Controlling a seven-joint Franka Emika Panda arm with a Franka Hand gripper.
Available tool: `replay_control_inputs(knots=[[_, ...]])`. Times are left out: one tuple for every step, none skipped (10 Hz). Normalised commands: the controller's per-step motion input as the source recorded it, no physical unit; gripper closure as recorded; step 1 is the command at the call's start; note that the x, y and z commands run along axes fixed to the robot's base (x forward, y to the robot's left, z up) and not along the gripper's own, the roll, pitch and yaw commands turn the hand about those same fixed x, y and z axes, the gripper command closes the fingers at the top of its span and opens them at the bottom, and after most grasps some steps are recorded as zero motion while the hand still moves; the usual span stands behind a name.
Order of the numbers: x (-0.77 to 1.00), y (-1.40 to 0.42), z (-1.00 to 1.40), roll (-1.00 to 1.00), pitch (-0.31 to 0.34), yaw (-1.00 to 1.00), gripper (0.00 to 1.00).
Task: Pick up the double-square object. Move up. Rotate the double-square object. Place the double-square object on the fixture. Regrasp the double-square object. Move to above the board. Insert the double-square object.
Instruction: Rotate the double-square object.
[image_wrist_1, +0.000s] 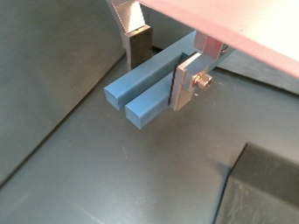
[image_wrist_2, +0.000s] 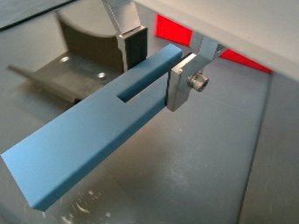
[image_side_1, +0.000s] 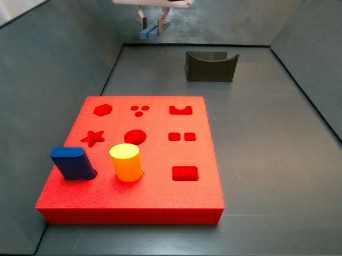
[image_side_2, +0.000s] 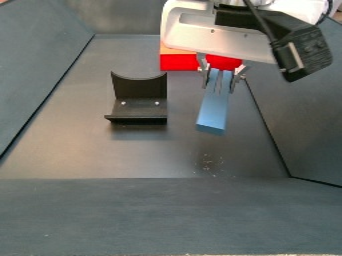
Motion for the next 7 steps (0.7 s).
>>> replay_control_inputs(knots=[[0.04, 0.02, -0.02, -0.01, -0.005, -1.0, 1.0], [0.04, 0.02, -0.02, -0.01, -0.005, -1.0, 1.0], [0.04, 0.02, -0.02, -0.01, -0.005, -1.0, 1.0], [0.04, 0.02, -0.02, -0.01, -0.005, -1.0, 1.0], [0.04, 0.02, -0.02, -0.01, -0.006, -1.0, 1.0], [0.04, 0.02, -0.02, -0.01, -0.006, -1.0, 1.0], [0.04, 0.02, -0.02, -0.01, -0.006, -1.0, 1.0]])
